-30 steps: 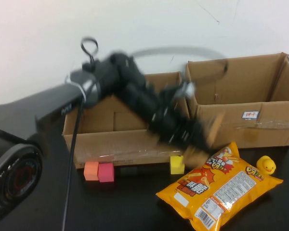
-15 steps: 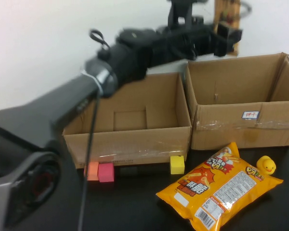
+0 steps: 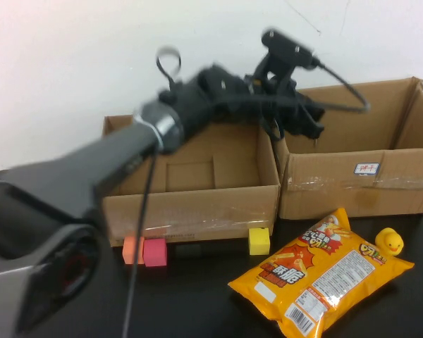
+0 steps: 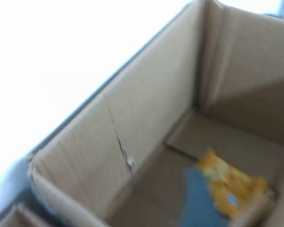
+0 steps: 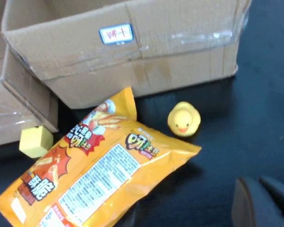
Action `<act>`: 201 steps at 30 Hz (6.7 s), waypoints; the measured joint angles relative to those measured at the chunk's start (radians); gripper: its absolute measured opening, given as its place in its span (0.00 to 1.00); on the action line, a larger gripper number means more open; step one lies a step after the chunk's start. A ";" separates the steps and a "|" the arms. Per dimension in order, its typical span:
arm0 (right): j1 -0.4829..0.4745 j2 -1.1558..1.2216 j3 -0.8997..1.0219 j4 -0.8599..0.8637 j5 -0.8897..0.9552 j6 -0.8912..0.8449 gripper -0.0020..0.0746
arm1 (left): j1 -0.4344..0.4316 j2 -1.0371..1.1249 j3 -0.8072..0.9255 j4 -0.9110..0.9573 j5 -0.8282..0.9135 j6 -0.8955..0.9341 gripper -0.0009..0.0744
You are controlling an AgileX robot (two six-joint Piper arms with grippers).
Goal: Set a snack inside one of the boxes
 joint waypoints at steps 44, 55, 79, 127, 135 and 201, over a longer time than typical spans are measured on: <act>0.000 1.286 -0.605 0.838 0.171 -0.326 0.58 | 0.010 -0.862 0.501 0.866 0.850 -0.742 0.01; -0.002 1.332 -0.629 0.876 0.192 -0.408 0.35 | 0.010 -0.980 0.598 0.818 0.850 -0.768 0.01; -0.004 0.986 -0.597 0.602 0.406 -0.446 0.04 | 0.010 -1.136 0.600 0.784 0.818 -0.790 0.01; 0.376 1.283 -1.374 1.440 0.201 -1.053 0.80 | 0.010 -1.661 0.958 1.079 0.686 -0.990 0.01; 0.369 1.087 -1.383 0.823 0.362 -0.717 0.45 | 0.010 -1.887 1.288 1.173 0.352 -1.048 0.01; 0.366 1.624 -1.709 0.589 0.541 -0.755 0.04 | 0.010 -2.113 1.773 1.255 0.035 -1.161 0.01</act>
